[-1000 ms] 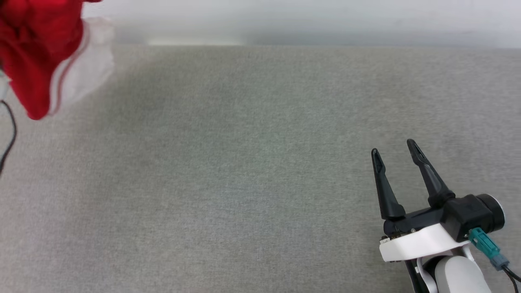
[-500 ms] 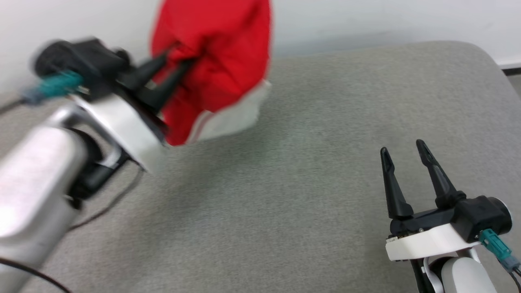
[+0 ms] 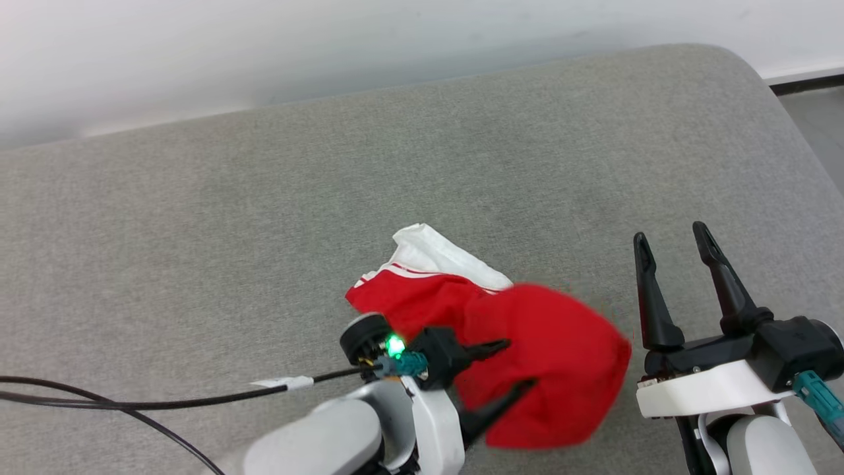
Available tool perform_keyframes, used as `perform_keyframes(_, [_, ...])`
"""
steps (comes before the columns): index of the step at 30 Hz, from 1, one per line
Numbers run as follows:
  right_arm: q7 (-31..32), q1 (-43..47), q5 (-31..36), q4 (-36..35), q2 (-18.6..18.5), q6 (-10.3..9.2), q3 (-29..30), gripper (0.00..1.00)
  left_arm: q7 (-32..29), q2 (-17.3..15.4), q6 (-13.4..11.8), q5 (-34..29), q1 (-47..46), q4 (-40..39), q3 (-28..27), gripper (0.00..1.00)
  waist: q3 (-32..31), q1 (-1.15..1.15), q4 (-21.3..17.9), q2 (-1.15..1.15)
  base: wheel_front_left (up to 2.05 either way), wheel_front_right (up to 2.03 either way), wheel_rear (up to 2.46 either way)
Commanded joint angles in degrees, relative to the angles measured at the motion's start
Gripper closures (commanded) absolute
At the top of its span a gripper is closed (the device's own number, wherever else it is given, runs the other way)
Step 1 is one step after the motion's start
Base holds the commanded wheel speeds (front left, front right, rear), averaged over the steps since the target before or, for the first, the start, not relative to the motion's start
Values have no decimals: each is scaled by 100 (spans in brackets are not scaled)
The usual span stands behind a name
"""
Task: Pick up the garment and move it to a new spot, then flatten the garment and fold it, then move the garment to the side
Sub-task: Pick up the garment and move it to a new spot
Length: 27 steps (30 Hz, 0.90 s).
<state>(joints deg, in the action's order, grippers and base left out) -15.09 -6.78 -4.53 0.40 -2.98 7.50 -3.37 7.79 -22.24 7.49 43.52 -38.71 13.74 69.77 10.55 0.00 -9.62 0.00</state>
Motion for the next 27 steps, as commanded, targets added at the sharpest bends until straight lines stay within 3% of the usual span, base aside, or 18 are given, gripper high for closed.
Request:
perform_keyframes(1, [-12,48,17,-16,19,-2,5,0,58,44,-6,-17,62,39,-2,0,-24,0,44,0,0,0,0])
perform_keyframes(6, [-12,144,59,14,19,-2,20,0,496,198,-12,151,209,433,-117,0,-172,0,295,0,0,0,0])
perform_keyframes(11, [-12,249,114,35,18,-2,11,0,719,15,-302,233,326,351,-845,0,-374,0,585,0,0,0,0])
perform_keyframes(15, [-12,293,165,15,18,-2,-3,0,745,-199,-674,125,628,-16,-1873,0,-496,0,805,0,0,0,0])
perform_keyframes(20, [-12,366,179,-17,16,-2,-16,0,740,-246,-1009,-193,1481,-556,-3342,0,-630,0,979,0,0,0,0])
perform_keyframes(27, [-12,454,156,-36,16,-2,-59,0,741,152,-1011,-817,2889,-1197,-4769,0,-746,0,1045,0,0,0,0])
